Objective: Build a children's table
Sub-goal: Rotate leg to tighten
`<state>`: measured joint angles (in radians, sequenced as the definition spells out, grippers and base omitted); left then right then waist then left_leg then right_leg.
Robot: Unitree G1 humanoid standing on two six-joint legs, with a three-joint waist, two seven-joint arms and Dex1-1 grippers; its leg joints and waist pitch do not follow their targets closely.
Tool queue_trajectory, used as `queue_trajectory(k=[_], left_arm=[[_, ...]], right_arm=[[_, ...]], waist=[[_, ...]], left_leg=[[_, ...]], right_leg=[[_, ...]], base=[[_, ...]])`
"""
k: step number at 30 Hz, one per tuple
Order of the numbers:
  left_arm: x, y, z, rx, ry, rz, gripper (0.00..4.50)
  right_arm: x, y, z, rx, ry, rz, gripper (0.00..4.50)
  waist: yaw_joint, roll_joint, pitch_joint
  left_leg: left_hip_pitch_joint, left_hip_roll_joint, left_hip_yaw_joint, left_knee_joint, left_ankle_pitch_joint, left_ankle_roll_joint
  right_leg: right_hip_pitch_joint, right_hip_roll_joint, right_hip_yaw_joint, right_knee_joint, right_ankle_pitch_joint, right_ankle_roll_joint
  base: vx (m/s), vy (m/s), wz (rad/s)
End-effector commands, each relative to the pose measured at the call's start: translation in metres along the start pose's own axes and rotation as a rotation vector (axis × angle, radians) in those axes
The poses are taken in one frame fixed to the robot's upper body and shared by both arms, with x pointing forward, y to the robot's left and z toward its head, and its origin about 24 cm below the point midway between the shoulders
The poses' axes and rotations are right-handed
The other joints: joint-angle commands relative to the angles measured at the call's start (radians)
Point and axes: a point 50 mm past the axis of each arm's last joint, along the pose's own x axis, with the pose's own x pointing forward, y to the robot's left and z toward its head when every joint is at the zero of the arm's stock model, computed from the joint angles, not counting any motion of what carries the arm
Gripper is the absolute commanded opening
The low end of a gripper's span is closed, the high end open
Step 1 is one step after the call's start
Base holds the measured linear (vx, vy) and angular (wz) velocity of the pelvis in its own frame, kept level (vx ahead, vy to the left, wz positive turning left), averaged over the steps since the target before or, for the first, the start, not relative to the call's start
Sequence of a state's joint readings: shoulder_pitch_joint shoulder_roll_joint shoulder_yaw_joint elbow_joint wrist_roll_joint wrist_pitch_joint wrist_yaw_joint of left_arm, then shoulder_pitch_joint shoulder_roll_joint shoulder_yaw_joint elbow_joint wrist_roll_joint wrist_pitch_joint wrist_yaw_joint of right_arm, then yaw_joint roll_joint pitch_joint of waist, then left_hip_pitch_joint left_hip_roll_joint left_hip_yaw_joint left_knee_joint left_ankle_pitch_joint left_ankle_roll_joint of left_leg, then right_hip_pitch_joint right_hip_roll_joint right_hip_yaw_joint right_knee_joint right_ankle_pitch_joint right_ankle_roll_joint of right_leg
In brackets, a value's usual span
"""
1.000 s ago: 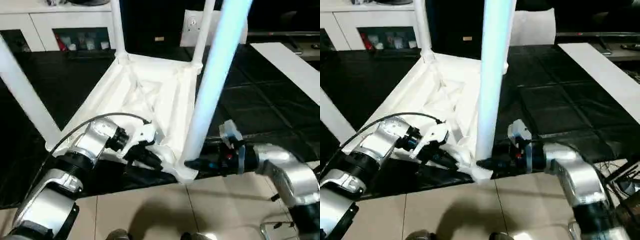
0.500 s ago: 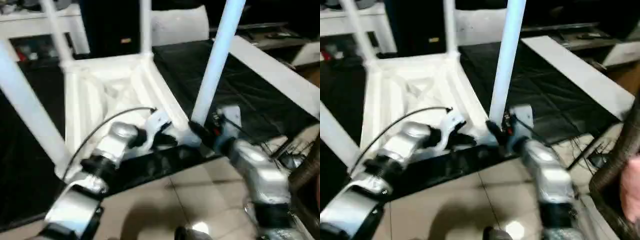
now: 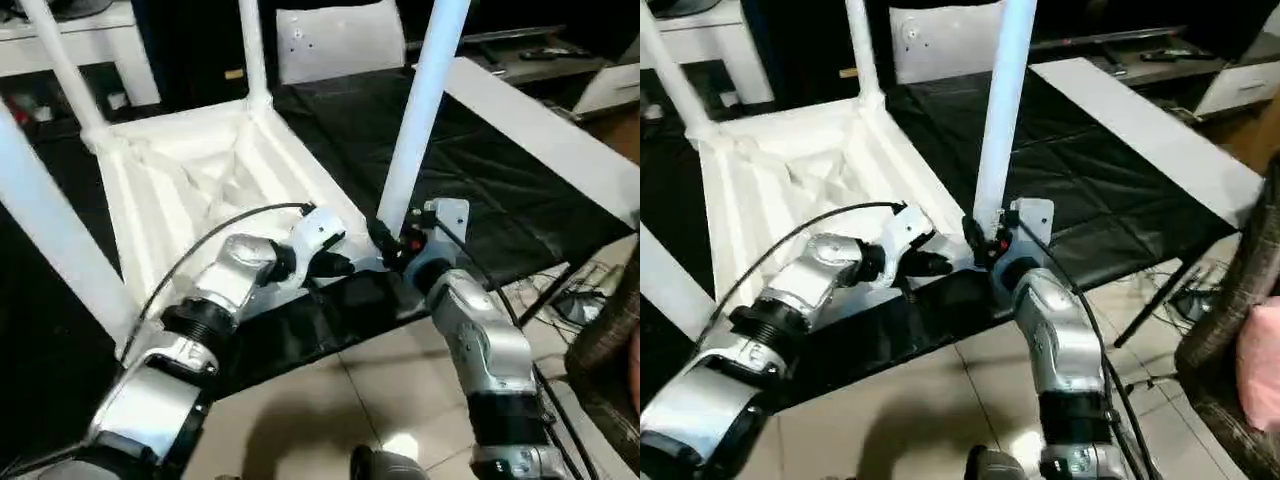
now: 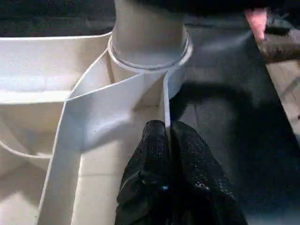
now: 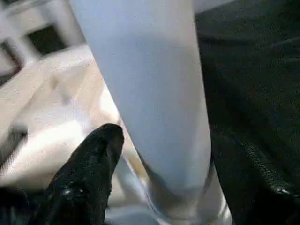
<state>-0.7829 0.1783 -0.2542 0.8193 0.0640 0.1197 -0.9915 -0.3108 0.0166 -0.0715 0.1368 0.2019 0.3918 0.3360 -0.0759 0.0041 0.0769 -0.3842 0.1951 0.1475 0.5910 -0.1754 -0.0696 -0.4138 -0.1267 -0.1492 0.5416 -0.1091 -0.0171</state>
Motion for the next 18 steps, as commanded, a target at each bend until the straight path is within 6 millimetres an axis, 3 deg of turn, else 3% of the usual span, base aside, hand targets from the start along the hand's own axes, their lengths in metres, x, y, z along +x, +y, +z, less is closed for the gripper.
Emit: queue_trajectory(k=[1,2,3,5,8,11,12,14,16,17,18], left_arm=[[-0.003,0.002,0.024,0.132,-0.062,-0.064,0.0],[-0.008,0.004,0.02,0.163,-0.042,-0.073,0.0],[-0.014,0.009,0.016,0.192,-0.019,-0.073,0.0],[-0.019,0.013,0.013,0.218,0.0,-0.062,0.0],[-0.029,0.024,0.012,0.231,0.002,0.022,0.0],[-0.034,0.028,0.016,0.189,-0.069,0.053,0.0],[-0.035,0.027,0.019,0.17,-0.111,0.043,0.0],[-0.037,0.026,0.022,0.144,-0.169,0.04,0.44],[-0.039,0.023,0.025,0.097,-0.276,0.044,0.55],[-0.04,0.023,0.026,0.09,-0.293,0.048,0.61],[-0.04,0.023,0.026,0.09,-0.293,0.048,0.92]], right_arm=[[-0.003,0.004,0.001,-0.021,-0.001,0.06,3.53],[-0.011,-0.001,0.002,-0.042,-0.01,0.064,3.57],[-0.019,-0.006,0.002,-0.063,-0.018,0.069,3.64],[-0.027,-0.009,0.002,-0.08,-0.023,0.076,3.88],[-0.045,-0.011,0.002,-0.093,-0.033,0.096,4.07],[-0.056,-0.007,0.002,-0.096,-0.038,0.119,4.36],[-0.06,-0.005,0.002,-0.092,-0.041,0.124,4.44],[-0.064,-0.004,0.002,-0.083,-0.034,0.122,4.5],[-0.072,0.0,-0.001,-0.068,0.003,0.111,4.5],[-0.074,0.0,-0.002,-0.068,0.01,0.109,4.5],[-0.074,0.0,-0.002,-0.068,0.01,0.109,4.5]], waist=[[0.021,-0.011,-0.093],[0.027,-0.008,-0.096],[0.044,-0.008,-0.095],[0.065,-0.007,-0.092],[0.086,-0.004,-0.091],[0.089,-0.01,-0.087],[0.088,-0.016,-0.087],[0.089,-0.014,-0.087],[0.095,-0.013,-0.089],[0.098,-0.006,-0.089],[0.096,-0.01,-0.086]], left_leg=[[0.001,0.018,0.009,-0.064,-0.253,0.091],[0.004,0.02,0.01,-0.063,-0.235,0.094],[0.004,0.02,0.013,-0.061,-0.21,0.103],[0.004,0.022,0.013,-0.063,-0.215,0.099],[0.01,0.029,0.013,-0.066,-0.218,0.07],[0.006,0.028,0.011,-0.072,-0.261,0.045],[0.005,0.026,0.013,-0.071,-0.264,0.044],[0.006,0.026,0.012,-0.071,-0.261,0.044],[0.007,0.031,0.014,-0.07,-0.22,0.053],[0.01,0.033,0.014,-0.071,-0.221,0.051],[0.01,0.032,0.015,-0.073,-0.258,0.047]], right_leg=[[0.069,-0.036,0.052,-0.052,-0.332,-0.191],[0.068,-0.037,0.055,-0.047,-0.311,-0.198],[0.065,-0.031,0.056,-0.044,-0.283,-0.196],[0.066,-0.03,0.056,-0.041,-0.31,-0.184],[0.064,-0.03,0.058,-0.04,-0.323,-0.165],[0.067,-0.029,0.057,-0.044,-0.389,-0.144],[0.067,-0.029,0.057,-0.05,-0.42,-0.132],[0.065,-0.032,0.058,-0.051,-0.436,-0.126],[0.063,-0.031,0.063,-0.041,-0.363,-0.161],[0.06,-0.03,0.064,-0.038,-0.346,-0.175],[0.058,-0.026,0.063,-0.04,-0.36,-0.173]], base=[[0.0,0.0,0.0],[0.0,0.0,0.0],[0.032,-0.05,0.06],[0.016,-0.025,0.03],[0.0,0.0,0.0],[0.0,0.0,0.0],[0.0,0.0,0.0],[0.0,0.0,0.0],[0.0,0.0,0.0],[0.0,0.0,0.0],[0.0,0.0,0.0]])
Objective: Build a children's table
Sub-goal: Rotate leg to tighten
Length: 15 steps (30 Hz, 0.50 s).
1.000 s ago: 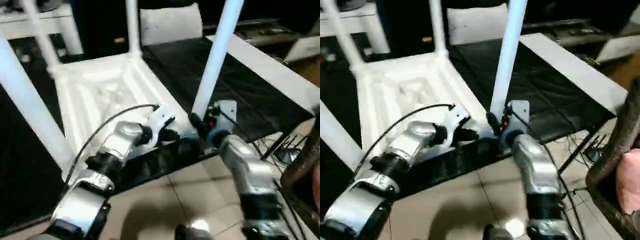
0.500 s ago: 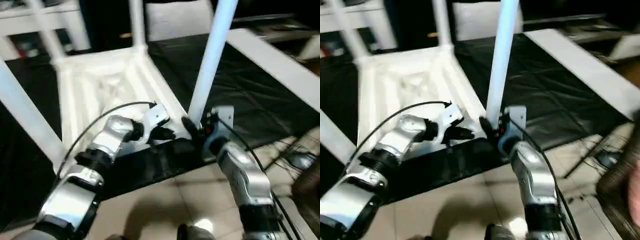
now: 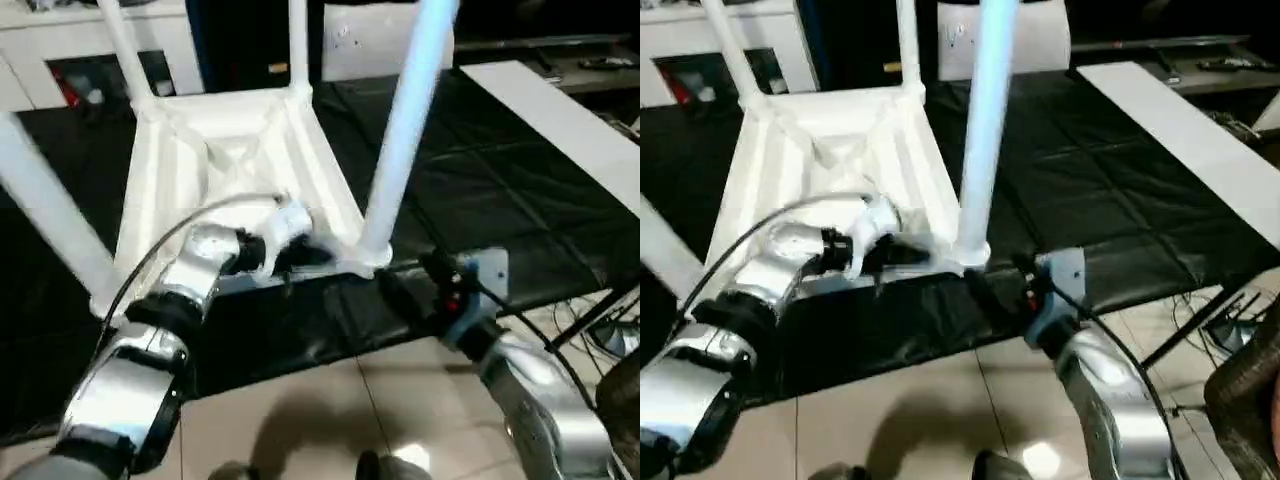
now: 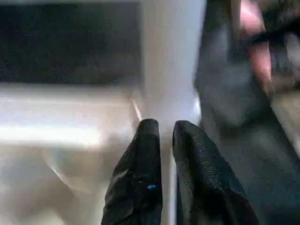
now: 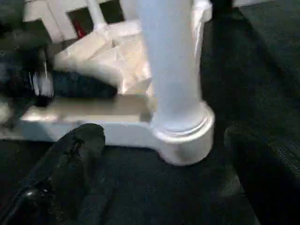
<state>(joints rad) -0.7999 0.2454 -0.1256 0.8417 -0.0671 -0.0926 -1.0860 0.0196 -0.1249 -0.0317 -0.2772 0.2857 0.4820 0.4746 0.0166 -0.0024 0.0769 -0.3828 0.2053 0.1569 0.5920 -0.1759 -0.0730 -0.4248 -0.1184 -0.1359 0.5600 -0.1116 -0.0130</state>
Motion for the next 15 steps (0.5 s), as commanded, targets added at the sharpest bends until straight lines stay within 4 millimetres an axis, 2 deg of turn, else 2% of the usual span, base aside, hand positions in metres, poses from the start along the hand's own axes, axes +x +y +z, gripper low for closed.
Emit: queue_trajectory(k=[1,2,3,4,5,6,7,8,9,10,11,12,13,14,15], left_arm=[[-0.003,0.003,0.009,-0.008,-0.063,0.062,0.92],[-0.003,0.003,0.009,-0.008,-0.063,0.062,0.98],[-0.009,0.004,0.008,-0.057,-0.119,0.158,1.01],[-0.017,0.001,0.006,-0.081,-0.16,0.269,1.01],[-0.018,0.0,0.006,-0.082,-0.162,0.276,1.31],[-0.028,-0.008,0.002,-0.124,-0.199,0.392,1.39],[-0.031,-0.011,0.0,-0.141,-0.209,0.437,1.39],[-0.031,-0.011,0.0,-0.141,-0.209,0.437,1.4],[-0.036,-0.022,-0.002,-0.168,-0.227,0.52,1.43],[-0.036,-0.023,-0.002,-0.169,-0.23,0.535,1.57],[-0.04,-0.033,-0.005,-0.181,-0.247,0.631,1.83],[-0.044,-0.041,-0.006,-0.188,-0.259,0.712,1.83],[-0.044,-0.041,-0.006,-0.188,-0.259,0.712,1.83],[-0.05,-0.057,-0.017,-0.253,-0.235,0.846,1.82],[-0.05,-0.057,-0.017,-0.253,-0.235,0.846,2.09]], right_arm=[[-0.004,0.004,0.003,-0.015,0.015,-0.006,4.5],[-0.004,0.004,0.003,-0.015,0.015,-0.006,4.5],[-0.006,0.008,0.002,-0.046,0.038,-0.009,4.5],[-0.009,0.01,0.0,-0.075,0.053,-0.026,4.5],[-0.009,0.01,0.0,-0.077,0.054,-0.027,4.5],[-0.011,0.011,-0.001,-0.1,0.06,-0.051,4.5],[-0.011,0.011,-0.001,-0.106,0.06,-0.061,4.5],[-0.011,0.011,-0.001,-0.106,0.06,-0.061,4.5],[-0.012,0.011,-0.001,-0.1,0.059,-0.082,4.5],[-0.012,0.012,-0.001,-0.098,0.058,-0.083,4.5],[-0.011,0.013,-0.001,-0.091,0.056,-0.089,4.5],[-0.011,0.014,-0.001,-0.086,0.055,-0.093,4.5],[-0.011,0.014,-0.001,-0.086,0.055,-0.093,4.5],[-0.008,0.016,0.0,-0.096,0.053,-0.078,4.5],[-0.008,0.016,0.0,-0.096,0.053,-0.078,4.5]], waist=[[0.004,-0.001,-0.083],[0.004,-0.004,-0.081],[0.006,0.005,-0.079],[0.018,-0.007,-0.065],[0.003,0.008,-0.068],[-0.004,0.008,-0.071],[-0.019,0.014,-0.071],[-0.026,0.012,-0.063],[-0.018,0.019,-0.066],[-0.027,0.037,-0.062],[-0.036,0.028,-0.057],[-0.034,0.048,-0.051],[-0.038,0.048,-0.044],[-0.035,0.038,-0.042],[-0.03,0.014,-0.031]], left_leg=[[0.009,0.019,0.007,-0.075,-0.277,0.047],[0.011,0.018,0.007,-0.074,-0.29,0.039],[0.014,0.021,0.004,-0.077,-0.315,0.021],[-0.053,-0.002,-0.036,-0.094,-0.324,0.055],[-0.048,0.002,-0.052,-0.097,-0.332,0.081],[-0.035,-0.005,-0.054,-0.085,-0.352,0.082],[-0.05,-0.004,-0.074,-0.075,-0.341,0.066],[-0.067,-0.012,-0.079,-0.075,-0.347,0.063],[-0.045,-0.019,-0.087,-0.067,-0.394,0.037],[-0.056,0.0,-0.118,-0.085,-0.429,0.001],[-0.065,0.013,-0.136,-0.106,-0.49,-0.016],[-0.051,0.049,-0.19,-0.158,-0.656,-0.042],[-0.006,0.089,-0.251,-0.184,-0.756,-0.037],[0.006,0.091,-0.255,-0.178,-0.754,-0.015],[-0.033,0.043,-0.227,-0.159,-0.698,0.004]], right_leg=[[0.067,-0.033,0.049,-0.063,-0.388,-0.166],[0.068,-0.032,0.049,-0.065,-0.413,-0.155],[0.069,-0.034,0.051,-0.068,-0.477,-0.122],[0.112,-0.055,0.008,-0.048,-0.501,-0.104],[0.111,-0.057,-0.01,-0.065,-0.493,-0.082],[0.102,-0.061,-0.019,-0.074,-0.526,-0.083],[0.12,-0.082,-0.032,-0.07,-0.532,-0.098],[0.122,-0.079,-0.044,-0.075,-0.584,-0.074],[0.106,-0.079,-0.049,-0.086,-0.63,-0.067],[0.117,-0.061,-0.059,-0.06,-0.552,-0.084],[0.119,-0.041,-0.058,-0.042,-0.516,-0.08],[0.121,-0.004,-0.035,0.024,-0.394,-0.092],[0.088,0.028,0.004,0.081,-0.284,-0.143],[0.073,0.034,0.019,0.091,-0.28,-0.17],[0.086,0.007,0.056,0.061,-0.328,-0.201]], base=[[0.0,0.0,0.0],[0.0,0.0,0.0],[0.0,0.0,0.0],[0.0,0.0,0.0],[0.0,0.0,0.0],[-0.003,-0.028,0.43],[-0.003,-0.028,0.43],[0.0,-0.014,0.47],[-0.016,-0.037,0.48],[-0.016,-0.037,0.48],[-0.011,-0.068,0.5],[0.035,-0.091,0.59],[0.035,-0.091,0.59],[0.06,-0.13,0.78],[0.02,-0.188,0.86]])
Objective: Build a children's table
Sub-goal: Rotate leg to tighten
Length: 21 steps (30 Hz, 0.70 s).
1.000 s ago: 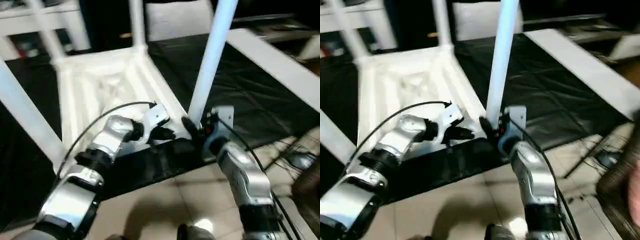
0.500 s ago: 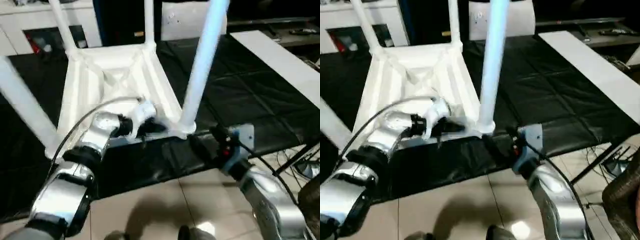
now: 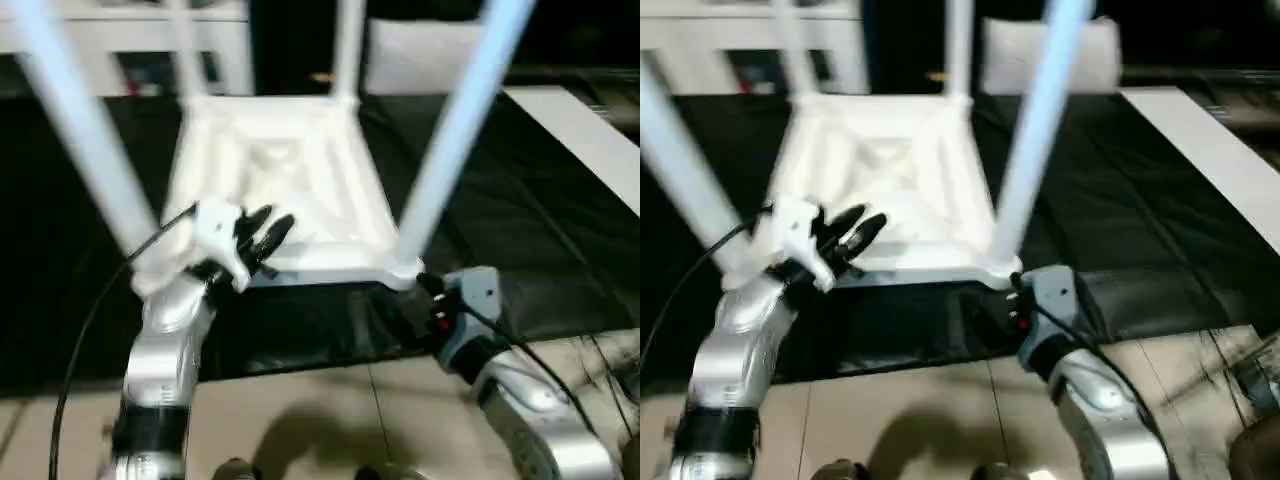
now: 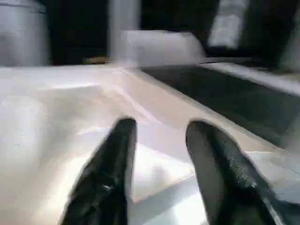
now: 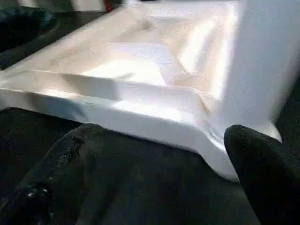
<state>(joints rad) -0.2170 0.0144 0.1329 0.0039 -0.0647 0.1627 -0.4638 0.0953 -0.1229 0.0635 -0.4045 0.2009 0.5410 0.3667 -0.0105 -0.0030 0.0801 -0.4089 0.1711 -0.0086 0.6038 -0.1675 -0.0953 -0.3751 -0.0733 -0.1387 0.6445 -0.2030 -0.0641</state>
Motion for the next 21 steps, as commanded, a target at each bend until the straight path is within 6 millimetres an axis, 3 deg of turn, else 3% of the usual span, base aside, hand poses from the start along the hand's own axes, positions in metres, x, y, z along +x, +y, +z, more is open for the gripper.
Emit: queue_trajectory(k=[1,2,3,4,5,6,7,8,9,10,11,12,13,14,15,16,17,18,19,20,21], left_arm=[[-0.005,-0.005,-0.004,-0.011,0.034,0.077,2.24],[-0.01,-0.007,-0.007,-0.011,0.051,0.097,2.29],[-0.011,-0.007,-0.007,-0.011,0.053,0.099,2.29],[-0.018,-0.009,-0.009,0.003,0.077,0.133,2.29],[-0.02,-0.009,-0.009,0.007,0.08,0.139,2.29],[-0.026,-0.01,-0.01,0.013,0.097,0.163,2.29],[-0.03,-0.011,-0.011,0.014,0.106,0.174,2.29],[-0.032,-0.012,-0.011,0.015,0.105,0.166,2.29],[-0.032,-0.013,-0.011,0.016,0.105,0.163,2.29],[-0.037,-0.016,-0.01,0.015,0.112,0.156,2.29],[-0.037,-0.016,-0.01,0.015,0.112,0.156,2.29],[-0.044,-0.021,-0.009,0.002,0.117,0.136,2.29],[-0.044,-0.021,-0.009,0.002,0.117,0.136,2.29],[-0.05,-0.022,-0.007,-0.003,0.103,0.136,2.29],[-0.055,-0.02,-0.007,-0.006,0.094,0.169,2.29],[-0.056,-0.019,-0.006,-0.005,0.093,0.179,2.29],[-0.058,-0.017,-0.006,-0.004,0.092,0.197,2.29],[-0.059,-0.017,-0.006,-0.003,0.095,0.2,2.29],[-0.06,-0.015,-0.006,0.001,0.106,0.212,2.29],[-0.059,-0.013,-0.007,0.011,0.116,0.213,2.29],[-0.058,-0.011,-0.007,0.015,0.125,0.207,2.29]], right_arm=[[-0.001,-0.003,0.005,-0.032,-0.007,-0.013,4.5],[-0.001,-0.002,0.005,-0.032,-0.001,-0.008,4.5],[-0.001,-0.002,0.005,-0.032,0.0,-0.008,4.5],[-0.002,-0.002,0.004,-0.031,0.013,-0.008,4.5],[-0.002,-0.002,0.003,-0.031,0.015,-0.008,4.5],[-0.002,-0.003,0.002,-0.034,0.025,-0.01,4.5],[-0.002,-0.003,0.002,-0.035,0.031,-0.012,4.5],[-0.003,-0.004,0.001,-0.03,0.032,-0.014,4.5],[-0.003,-0.004,0.001,-0.028,0.032,-0.014,4.5],[-0.004,-0.004,0.001,-0.023,0.038,-0.017,4.5],[-0.004,-0.004,0.001,-0.023,0.038,-0.017,4.5],[-0.004,-0.005,0.001,-0.024,0.04,-0.016,4.5],[-0.004,-0.005,0.001,-0.024,0.04,-0.016,4.5],[-0.003,-0.007,0.001,-0.031,0.031,-0.018,4.5],[-0.003,-0.008,0.003,-0.035,0.017,-0.02,4.5],[-0.003,-0.009,0.003,-0.037,0.012,-0.021,4.5],[-0.003,-0.009,0.004,-0.04,0.005,-0.021,4.5],[-0.003,-0.009,0.004,-0.041,0.003,-0.019,4.5],[-0.003,-0.009,0.005,-0.041,-0.003,-0.012,4.5],[-0.002,-0.009,0.006,-0.056,-0.01,-0.01,4.5],[-0.002,-0.009,0.005,-0.058,-0.004,0.002,4.5]], waist=[[0.028,-0.034,-0.043],[0.023,-0.07,-0.041],[0.041,-0.044,-0.05],[0.057,-0.06,-0.063],[0.071,-0.065,-0.071],[0.07,-0.058,-0.075],[0.076,-0.041,-0.076],[0.068,-0.045,-0.075],[0.075,-0.036,-0.073],[0.059,0.004,-0.064],[0.057,0.029,-0.084],[0.021,0.03,-0.068],[0.021,0.03,-0.068],[0.017,0.009,-0.054],[0.014,0.001,-0.047],[0.014,0.001,-0.047],[0.007,-0.01,-0.044],[-0.002,-0.021,-0.054],[-0.006,-0.032,-0.057],[-0.005,-0.026,-0.056],[-0.012,-0.032,-0.058]], left_leg=[[0.004,-0.041,0.036,-0.033,-0.514,-0.006],[0.037,-0.057,0.099,0.142,-0.182,0.038],[-0.003,-0.036,0.091,0.146,-0.121,0.054],[-0.048,-0.012,0.088,0.146,-0.133,0.09],[-0.064,0.006,0.073,0.152,-0.193,0.129],[-0.068,0.013,0.064,0.164,-0.204,0.134],[-0.063,0.041,0.052,0.171,-0.203,0.122],[-0.051,0.049,0.058,0.157,-0.166,0.111],[-0.035,0.048,0.066,0.13,-0.12,0.116],[0.057,0.056,0.085,0.016,-0.071,0.122],[0.099,0.069,0.092,-0.023,-0.024,0.148],[0.097,0.113,0.096,-0.077,-0.124,0.226],[0.097,0.113,0.096,-0.077,-0.124,0.226],[0.073,0.121,0.117,-0.113,-0.394,0.081],[0.084,0.084,0.135,-0.103,-0.554,-0.019],[0.084,0.084,0.135,-0.103,-0.554,-0.019],[0.086,0.061,0.135,-0.093,-0.644,-0.072],[0.083,0.044,0.131,-0.088,-0.641,-0.073],[0.077,0.044,0.131,-0.087,-0.611,-0.065],[0.072,0.043,0.127,-0.093,-0.598,-0.06],[0.069,0.043,0.127,-0.094,-0.572,-0.049]], right_leg=[[-0.002,-0.111,0.077,-0.164,-0.651,-0.102],[-0.04,-0.191,0.043,-0.247,-0.956,0.0],[0.013,-0.23,0.065,-0.229,-0.942,0.058],[0.063,-0.28,0.107,-0.2,-0.827,0.146],[0.099,-0.336,0.152,-0.184,-0.585,0.097],[0.113,-0.356,0.148,-0.179,-0.477,0.062],[0.124,-0.387,0.137,-0.187,-0.294,-0.059],[0.12,-0.358,0.074,-0.185,-0.179,-0.153],[0.112,-0.323,0.032,-0.184,-0.167,-0.182],[0.057,-0.178,0.012,-0.157,-0.257,-0.194],[0.035,-0.085,-0.014,-0.089,-0.221,-0.164],[-0.017,-0.012,0.004,0.004,-0.167,-0.065],[-0.017,-0.012,0.004,0.004,-0.167,-0.065],[-0.003,-0.021,0.039,-0.017,-0.12,-0.04],[-0.007,-0.036,0.07,-0.07,-0.184,-0.032],[-0.007,-0.036,0.07,-0.07,-0.184,-0.032],[-0.005,-0.046,0.09,-0.1,-0.311,-0.002],[0.005,-0.057,0.106,-0.123,-0.417,0.041],[0.009,-0.058,0.11,-0.125,-0.405,0.046],[0.012,-0.06,0.113,-0.126,-0.404,0.052],[0.013,-0.06,0.117,-0.131,-0.397,0.057]], base=[[0.02,-0.188,0.86],[-0.055,-0.199,0.69],[0.004,-0.127,0.46],[0.004,-0.127,0.46],[0.055,-0.053,0.6],[-0.013,-0.011,0.72],[-0.013,-0.011,0.72],[-0.034,0.054,0.57],[-0.039,0.117,0.57],[-0.039,0.117,0.57],[-0.053,0.16,0.41],[-0.043,0.19,0.21],[-0.043,0.19,0.21],[-0.034,0.174,0.26],[-0.04,0.114,0.23],[-0.04,0.114,0.23],[-0.04,0.063,0.06],[0.0,0.0,0.0],[0.0,0.0,0.0],[-0.053,0.024,-0.09],[-0.054,0.005,-0.08]])
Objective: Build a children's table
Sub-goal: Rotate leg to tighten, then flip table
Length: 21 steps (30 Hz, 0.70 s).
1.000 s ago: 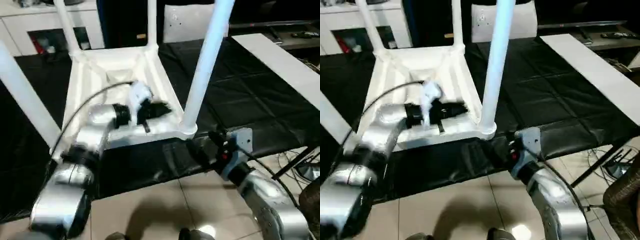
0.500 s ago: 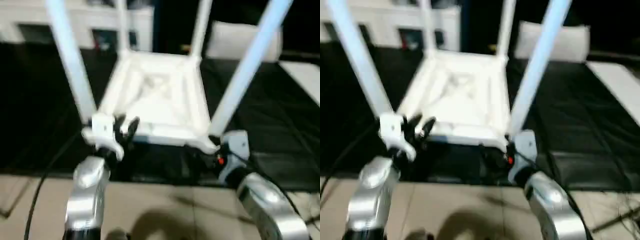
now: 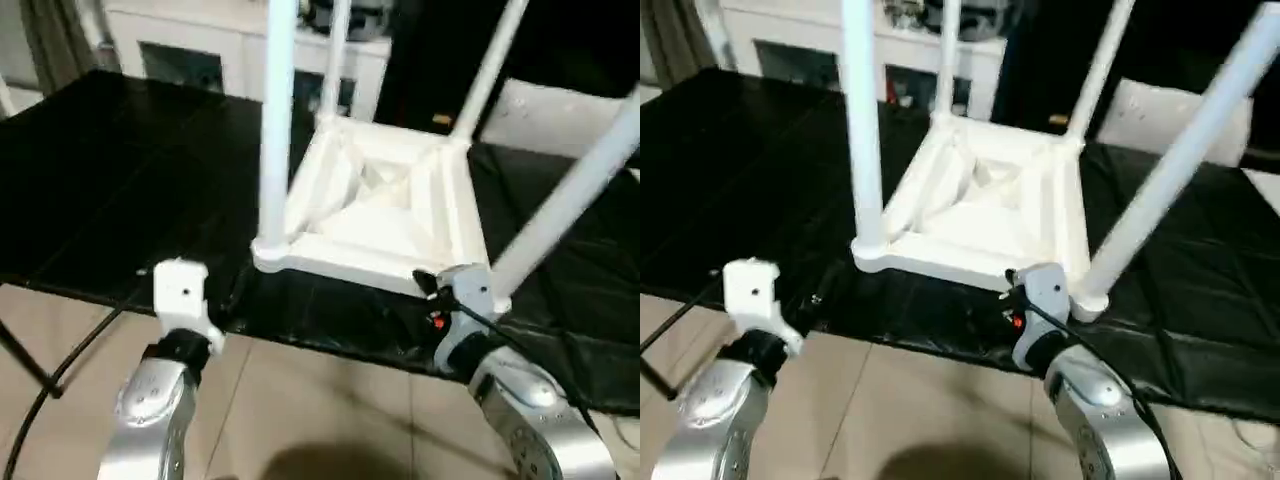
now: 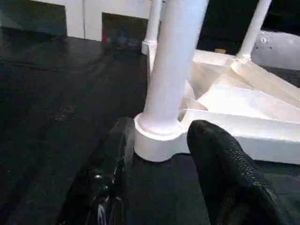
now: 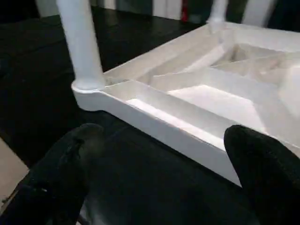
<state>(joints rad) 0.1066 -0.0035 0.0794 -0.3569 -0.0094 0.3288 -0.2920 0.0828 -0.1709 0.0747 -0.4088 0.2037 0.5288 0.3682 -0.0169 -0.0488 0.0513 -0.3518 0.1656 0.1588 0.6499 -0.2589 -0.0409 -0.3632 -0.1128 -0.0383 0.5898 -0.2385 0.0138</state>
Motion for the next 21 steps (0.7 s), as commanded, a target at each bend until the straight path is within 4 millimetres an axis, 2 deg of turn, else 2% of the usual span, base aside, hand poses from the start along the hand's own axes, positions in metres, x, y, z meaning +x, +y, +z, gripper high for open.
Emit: queue_trajectory(k=[1,3,4,5,6,7,9,11,12,13,16,21], left_arm=[[0.005,-0.001,0.004,0.001,-0.004,-0.017,2.29],[0.009,0.003,0.007,0.012,0.0,-0.028,2.29],[0.011,0.004,0.008,0.023,0.002,-0.03,2.29],[0.012,0.005,0.008,0.03,0.003,-0.031,2.29],[0.014,0.007,0.007,0.033,0.016,-0.014,2.29],[0.016,0.009,0.007,0.028,0.014,0.001,2.29],[0.02,0.012,0.009,0.028,0.005,0.018,2.29],[0.024,0.014,0.009,0.042,0.011,0.017,2.29],[0.028,0.015,0.009,0.05,0.018,0.012,2.29],[0.03,0.016,0.009,0.047,0.02,0.006,2.29],[0.038,0.016,0.007,0.06,0.04,-0.03,2.29],[0.051,0.015,0.005,0.07,0.056,-0.061,2.29]], right_arm=[[-0.001,-0.005,-0.001,0.013,0.005,0.006,4.5],[0.0,-0.006,0.0,0.02,-0.005,-0.011,4.5],[0.001,-0.009,0.0,0.019,-0.01,-0.044,4.5],[0.001,-0.01,0.0,0.019,-0.011,-0.063,4.5],[0.001,-0.011,0.001,0.04,-0.03,-0.075,4.5],[0.001,-0.01,0.0,0.041,-0.023,-0.074,4.5],[0.0,-0.009,0.0,0.058,-0.011,-0.058,4.5],[-0.001,-0.008,0.0,0.061,-0.014,-0.039,4.5],[-0.001,-0.008,0.0,0.042,-0.019,-0.031,4.5],[-0.001,-0.008,0.0,0.031,-0.021,-0.02,4.5],[-0.001,-0.005,0.001,0.034,-0.03,0.013,4.5],[0.001,-0.006,0.0,0.027,-0.027,0.012,4.5]], waist=[[-0.008,0.012,-0.029],[-0.015,0.01,-0.03],[-0.015,0.013,-0.029],[-0.016,0.011,-0.029],[-0.014,0.016,-0.028],[-0.016,0.009,-0.029],[-0.015,0.013,-0.03],[-0.012,0.021,-0.032],[-0.012,0.017,-0.033],[-0.011,0.02,-0.034],[-0.008,0.018,-0.035],[-0.002,0.024,-0.042]], left_leg=[[0.01,0.047,-0.04,-0.14,-0.474,-0.1],[0.005,0.043,-0.037,-0.138,-0.443,-0.08],[0.002,0.045,-0.038,-0.139,-0.426,-0.076],[0.001,0.044,-0.036,-0.138,-0.424,-0.075],[0.005,0.043,-0.036,-0.137,-0.427,-0.075],[0.007,0.042,-0.032,-0.133,-0.423,-0.072],[0.006,0.042,-0.031,-0.134,-0.404,-0.065],[0.009,0.041,-0.03,-0.132,-0.393,-0.06],[0.005,0.042,-0.03,-0.134,-0.384,-0.057],[0.003,0.045,-0.031,-0.136,-0.375,-0.058],[0.001,0.046,-0.027,-0.136,-0.364,-0.054],[-0.001,0.05,-0.022,-0.136,-0.304,-0.047]], right_leg=[[0.002,-0.019,0.017,-0.079,-0.362,-0.019],[0.001,-0.024,0.021,-0.085,-0.395,-0.019],[0.001,-0.025,0.022,-0.087,-0.404,-0.024],[-0.001,-0.025,0.022,-0.09,-0.415,-0.022],[-0.005,-0.025,0.022,-0.092,-0.442,-0.023],[-0.009,-0.025,0.023,-0.096,-0.456,-0.024],[-0.007,-0.023,0.024,-0.097,-0.453,-0.025],[-0.009,-0.022,0.025,-0.096,-0.433,-0.033],[-0.006,-0.02,0.024,-0.095,-0.417,-0.037],[-0.005,-0.019,0.024,-0.091,-0.394,-0.046],[-0.005,-0.019,0.027,-0.086,-0.365,-0.07],[-0.004,-0.016,0.031,-0.075,-0.268,-0.105]], base=[[-0.054,0.005,-0.08],[0.0,0.0,0.0],[0.0,0.0,0.0],[0.0,0.0,0.0],[0.0,0.0,0.0],[0.0,0.0,0.0],[0.0,0.0,0.0],[0.0,0.0,0.0],[0.0,0.0,0.0],[0.0,0.0,0.0],[0.0,0.0,0.0],[0.0,0.0,0.0]])
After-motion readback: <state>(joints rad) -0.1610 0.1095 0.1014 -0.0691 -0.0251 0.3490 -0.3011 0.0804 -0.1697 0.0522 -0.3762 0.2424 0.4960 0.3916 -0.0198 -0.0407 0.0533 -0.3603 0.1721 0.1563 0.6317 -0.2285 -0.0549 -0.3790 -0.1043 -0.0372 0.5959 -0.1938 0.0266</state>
